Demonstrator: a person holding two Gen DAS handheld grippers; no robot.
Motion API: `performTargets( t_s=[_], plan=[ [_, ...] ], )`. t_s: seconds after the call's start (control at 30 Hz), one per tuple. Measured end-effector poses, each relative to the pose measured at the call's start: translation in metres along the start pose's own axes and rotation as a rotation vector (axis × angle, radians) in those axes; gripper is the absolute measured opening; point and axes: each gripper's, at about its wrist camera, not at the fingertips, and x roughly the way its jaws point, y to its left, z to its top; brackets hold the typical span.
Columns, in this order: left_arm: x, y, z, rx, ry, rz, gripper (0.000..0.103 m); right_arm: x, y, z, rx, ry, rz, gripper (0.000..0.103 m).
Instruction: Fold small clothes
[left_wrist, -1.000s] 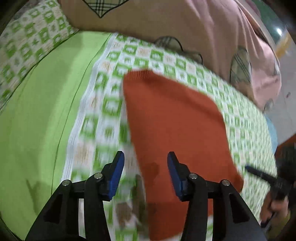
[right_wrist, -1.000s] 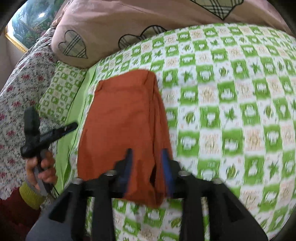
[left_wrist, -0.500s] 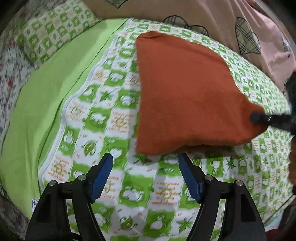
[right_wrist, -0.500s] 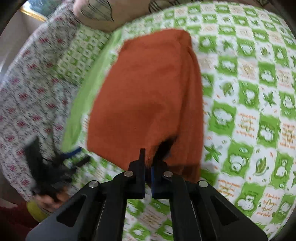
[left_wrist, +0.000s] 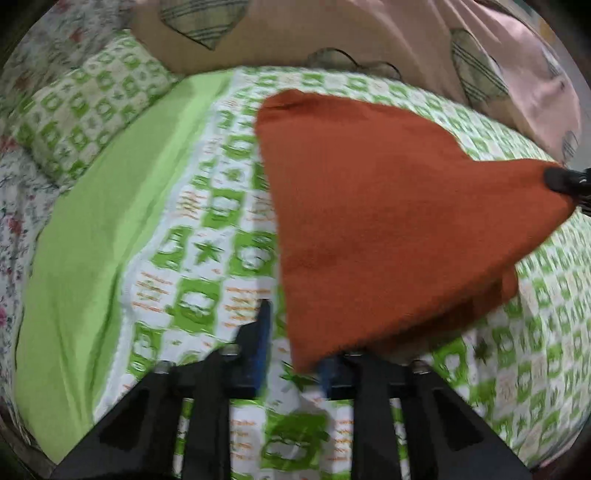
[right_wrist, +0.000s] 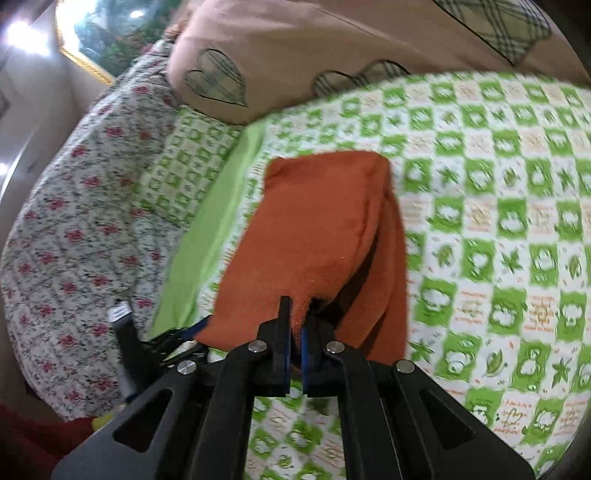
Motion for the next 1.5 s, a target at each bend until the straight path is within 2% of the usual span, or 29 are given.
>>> performTargets(
  t_s=[0.07, 0.13, 0.27, 0.37, 0.5, 0.67, 0.7, 0.73, 0.77, 0.8, 0.87, 0.93, 1.03, 1.13, 1.2, 1.3, 1.33, 1.37, 1.5],
  plan=[
    [0.004, -0.002, -0.002, -0.012, 0.015, -0.015, 0.012, 0.013, -0.010, -0.007, -0.065, 0.044, -0.121, 0.004],
    [0.011, 0.001, -0.005, -0.039, 0.047, -0.032, 0.012, 0.031, -0.030, -0.020, -0.058, 0.100, -0.202, 0.004],
    [0.025, 0.010, -0.013, -0.099, 0.106, -0.074, 0.011, 0.054, -0.056, -0.037, -0.008, 0.140, -0.248, 0.004],
    [0.032, 0.016, -0.017, -0.141, 0.121, -0.097, 0.011, 0.067, -0.058, -0.041, -0.034, 0.150, -0.273, 0.004],
    [0.036, 0.021, -0.016, -0.175, 0.136, -0.124, 0.011, 0.065, -0.057, -0.038, -0.018, 0.160, -0.264, 0.004],
    [0.025, 0.028, -0.016, -0.152, 0.188, -0.176, 0.017, 0.055, -0.078, -0.038, 0.121, 0.161, -0.191, 0.007],
    [0.020, 0.029, -0.018, -0.141, 0.197, -0.188, 0.018, 0.051, -0.079, -0.039, 0.125, 0.170, -0.195, 0.011],
    [0.013, 0.031, -0.021, -0.133, 0.209, -0.203, 0.017, 0.046, -0.079, -0.039, 0.125, 0.178, -0.214, 0.023],
    [0.005, 0.033, -0.022, -0.128, 0.211, -0.217, 0.017, 0.041, -0.078, -0.039, 0.128, 0.179, -0.249, 0.028],
    [-0.002, 0.035, -0.023, -0.124, 0.204, -0.232, 0.017, 0.036, -0.078, -0.039, 0.135, 0.173, -0.262, 0.031],
    [-0.019, 0.040, -0.018, -0.124, 0.168, -0.264, 0.017, 0.023, -0.075, -0.034, 0.147, 0.136, -0.254, 0.031],
    [-0.028, 0.041, -0.006, -0.129, 0.131, -0.295, 0.017, 0.017, -0.068, -0.018, 0.131, 0.089, -0.237, 0.031],
    [-0.026, 0.032, 0.016, -0.107, 0.093, -0.329, 0.017, 0.030, -0.063, 0.014, 0.133, 0.049, -0.195, 0.031],
    [-0.014, 0.016, 0.035, -0.072, 0.090, -0.357, 0.017, 0.050, -0.054, 0.041, 0.105, 0.021, -0.174, 0.032],
    [-0.004, 0.010, 0.043, -0.052, 0.098, -0.369, 0.017, 0.074, -0.048, 0.057, 0.107, 0.040, -0.168, 0.036],
    [0.008, 0.003, 0.044, -0.032, 0.119, -0.377, 0.017, 0.093, -0.054, 0.068, 0.126, 0.062, -0.206, 0.036],
    [0.009, 0.003, 0.045, -0.029, 0.123, -0.383, 0.017, 0.094, -0.059, 0.071, 0.148, 0.064, -0.201, 0.015],
    [0.010, 0.003, 0.043, -0.026, 0.128, -0.390, 0.017, 0.091, -0.061, 0.073, 0.162, 0.055, -0.179, 0.008],
    [0.022, 0.003, 0.036, -0.028, 0.162, -0.397, 0.017, 0.070, -0.053, 0.077, 0.120, -0.023, -0.188, 0.007]
  ],
)
